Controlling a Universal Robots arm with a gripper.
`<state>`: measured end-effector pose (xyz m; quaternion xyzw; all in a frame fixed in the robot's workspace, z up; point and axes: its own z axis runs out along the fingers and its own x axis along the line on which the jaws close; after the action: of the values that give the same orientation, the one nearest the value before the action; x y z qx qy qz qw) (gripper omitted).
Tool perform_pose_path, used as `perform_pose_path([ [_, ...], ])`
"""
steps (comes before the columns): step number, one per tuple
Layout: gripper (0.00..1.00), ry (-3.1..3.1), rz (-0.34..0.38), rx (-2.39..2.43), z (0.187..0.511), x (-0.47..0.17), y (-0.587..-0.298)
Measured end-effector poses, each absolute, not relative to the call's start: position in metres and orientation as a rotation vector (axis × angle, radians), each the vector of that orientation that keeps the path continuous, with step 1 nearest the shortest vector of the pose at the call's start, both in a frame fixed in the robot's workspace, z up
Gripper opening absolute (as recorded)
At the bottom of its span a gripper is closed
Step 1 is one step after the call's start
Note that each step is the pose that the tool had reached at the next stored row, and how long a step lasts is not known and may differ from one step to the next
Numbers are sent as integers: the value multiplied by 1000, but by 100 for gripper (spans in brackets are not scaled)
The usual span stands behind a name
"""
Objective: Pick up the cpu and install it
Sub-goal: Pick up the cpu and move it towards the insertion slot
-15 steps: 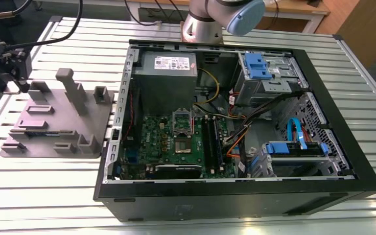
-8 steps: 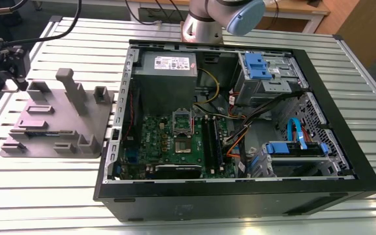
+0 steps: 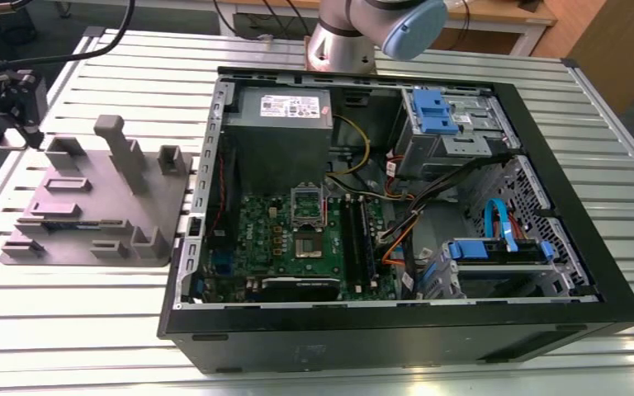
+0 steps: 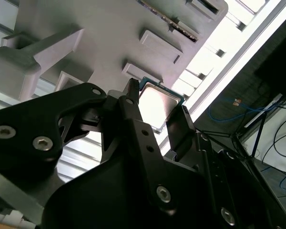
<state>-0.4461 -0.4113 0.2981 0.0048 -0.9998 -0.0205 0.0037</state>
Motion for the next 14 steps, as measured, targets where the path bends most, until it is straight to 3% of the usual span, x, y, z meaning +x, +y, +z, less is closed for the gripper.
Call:
perform_pose_path([
  [14, 47, -3133, -64, 15, 312, -446, -411],
])
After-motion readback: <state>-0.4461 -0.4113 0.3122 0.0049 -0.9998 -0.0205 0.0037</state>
